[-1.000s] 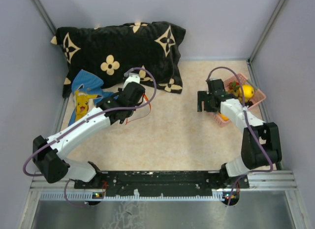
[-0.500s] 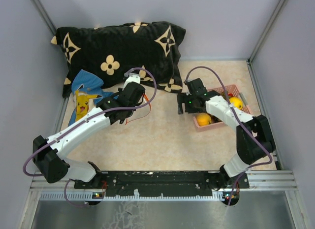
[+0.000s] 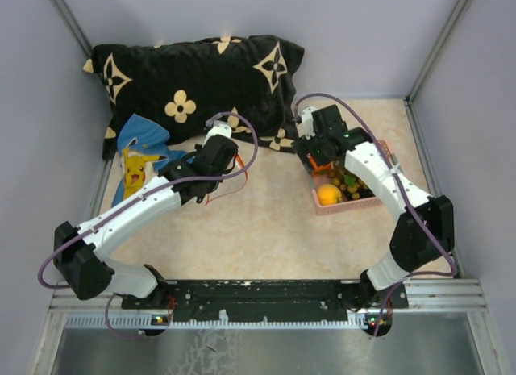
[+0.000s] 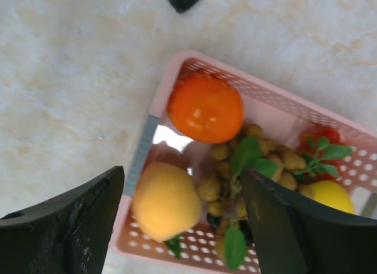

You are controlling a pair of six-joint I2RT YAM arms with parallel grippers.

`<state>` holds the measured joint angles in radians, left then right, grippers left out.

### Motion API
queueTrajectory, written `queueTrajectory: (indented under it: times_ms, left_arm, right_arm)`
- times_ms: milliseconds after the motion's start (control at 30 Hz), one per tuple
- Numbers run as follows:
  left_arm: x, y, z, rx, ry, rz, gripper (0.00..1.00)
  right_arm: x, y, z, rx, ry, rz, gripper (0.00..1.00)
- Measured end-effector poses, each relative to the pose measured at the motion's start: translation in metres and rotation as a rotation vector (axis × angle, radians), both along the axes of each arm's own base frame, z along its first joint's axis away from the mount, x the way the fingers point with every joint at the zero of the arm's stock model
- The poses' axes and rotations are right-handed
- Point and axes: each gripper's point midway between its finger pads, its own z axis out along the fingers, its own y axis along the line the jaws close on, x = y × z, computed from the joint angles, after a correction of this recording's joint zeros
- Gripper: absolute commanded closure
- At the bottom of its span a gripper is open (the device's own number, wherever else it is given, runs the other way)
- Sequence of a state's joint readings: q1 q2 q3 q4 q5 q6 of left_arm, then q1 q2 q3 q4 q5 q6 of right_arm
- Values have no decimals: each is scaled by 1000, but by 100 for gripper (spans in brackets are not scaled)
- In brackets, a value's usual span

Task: Place the food in the zip-top bag and seal the zipper
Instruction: Pick up the fake fruit from the bin.

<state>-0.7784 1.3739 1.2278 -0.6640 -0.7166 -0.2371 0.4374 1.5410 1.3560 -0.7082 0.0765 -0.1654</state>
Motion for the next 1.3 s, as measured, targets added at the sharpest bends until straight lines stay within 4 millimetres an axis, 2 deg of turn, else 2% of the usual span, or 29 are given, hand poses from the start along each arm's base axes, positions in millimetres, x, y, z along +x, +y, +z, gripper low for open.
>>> queueTrajectory:
  times_ms: [133, 233, 333, 567, 867, 1300]
  left_arm:
    - [1, -1, 1, 0, -3, -7, 100]
    - [1, -2, 1, -1, -5, -8, 100]
    - [1, -2, 1, -3, -4, -10, 100]
    - [1, -3, 0, -8, 1, -16, 100]
    - [1, -5, -3, -10, 11, -21, 100]
    - [1, -9, -10, -1, 34, -28, 100]
  right_arm:
    - [9, -26, 0, -100, -20, 79, 16]
    - [19, -39, -2, -165, -53, 168, 17]
    - [20, -44, -13, -201, -55, 269, 20]
    - [32, -45, -33, -241, -61, 469, 22]
    - [39, -37, -87, -263, 42, 625, 26]
    - [49, -29, -104, -251, 46, 682, 27]
